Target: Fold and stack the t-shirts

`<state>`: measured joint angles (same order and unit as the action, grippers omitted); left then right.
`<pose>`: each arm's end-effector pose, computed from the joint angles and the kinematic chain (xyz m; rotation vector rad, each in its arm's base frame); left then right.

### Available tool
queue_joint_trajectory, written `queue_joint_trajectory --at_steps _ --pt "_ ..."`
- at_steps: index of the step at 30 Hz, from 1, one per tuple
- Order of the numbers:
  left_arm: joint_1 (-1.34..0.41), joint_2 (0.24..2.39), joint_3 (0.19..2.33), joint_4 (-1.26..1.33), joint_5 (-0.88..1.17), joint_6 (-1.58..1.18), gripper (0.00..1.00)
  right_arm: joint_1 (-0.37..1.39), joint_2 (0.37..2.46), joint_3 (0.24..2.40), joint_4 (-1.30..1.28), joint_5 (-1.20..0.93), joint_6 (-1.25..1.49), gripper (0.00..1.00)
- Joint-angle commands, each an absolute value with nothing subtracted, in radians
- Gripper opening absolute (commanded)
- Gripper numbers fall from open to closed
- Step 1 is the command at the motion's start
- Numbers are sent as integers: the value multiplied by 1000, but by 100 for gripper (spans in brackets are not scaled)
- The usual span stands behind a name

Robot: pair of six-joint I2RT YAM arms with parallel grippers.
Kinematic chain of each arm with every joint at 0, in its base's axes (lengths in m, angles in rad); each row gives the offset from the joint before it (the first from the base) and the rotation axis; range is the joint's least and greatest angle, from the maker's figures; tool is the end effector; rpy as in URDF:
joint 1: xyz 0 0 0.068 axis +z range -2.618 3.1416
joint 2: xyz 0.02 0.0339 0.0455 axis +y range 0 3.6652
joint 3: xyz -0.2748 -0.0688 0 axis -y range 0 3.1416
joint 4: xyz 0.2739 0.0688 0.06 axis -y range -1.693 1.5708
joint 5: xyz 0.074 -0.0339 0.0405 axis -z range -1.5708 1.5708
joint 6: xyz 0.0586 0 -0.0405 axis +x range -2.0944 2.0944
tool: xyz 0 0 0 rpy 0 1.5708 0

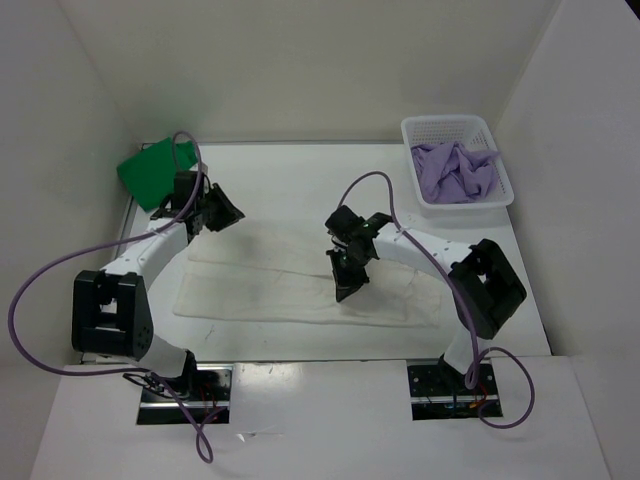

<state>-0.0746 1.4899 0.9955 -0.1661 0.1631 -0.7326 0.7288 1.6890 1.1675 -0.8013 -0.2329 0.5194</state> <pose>0.3697 -0.0372 0.2294 -0.6538 2.1989 -0.6129 0.2535 0.2445 0.1749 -0.3611 3.0130 0.5090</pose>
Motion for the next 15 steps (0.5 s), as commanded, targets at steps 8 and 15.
queue_joint_trajectory --at_steps 8,15 --pt "-45 1519 1037 -195 178 -680 33 739 1686 1158 -799 -337 518 38" --pt "-64 1555 1098 -204 218 -643 33 537 1540 1099 -808 -235 529 8"
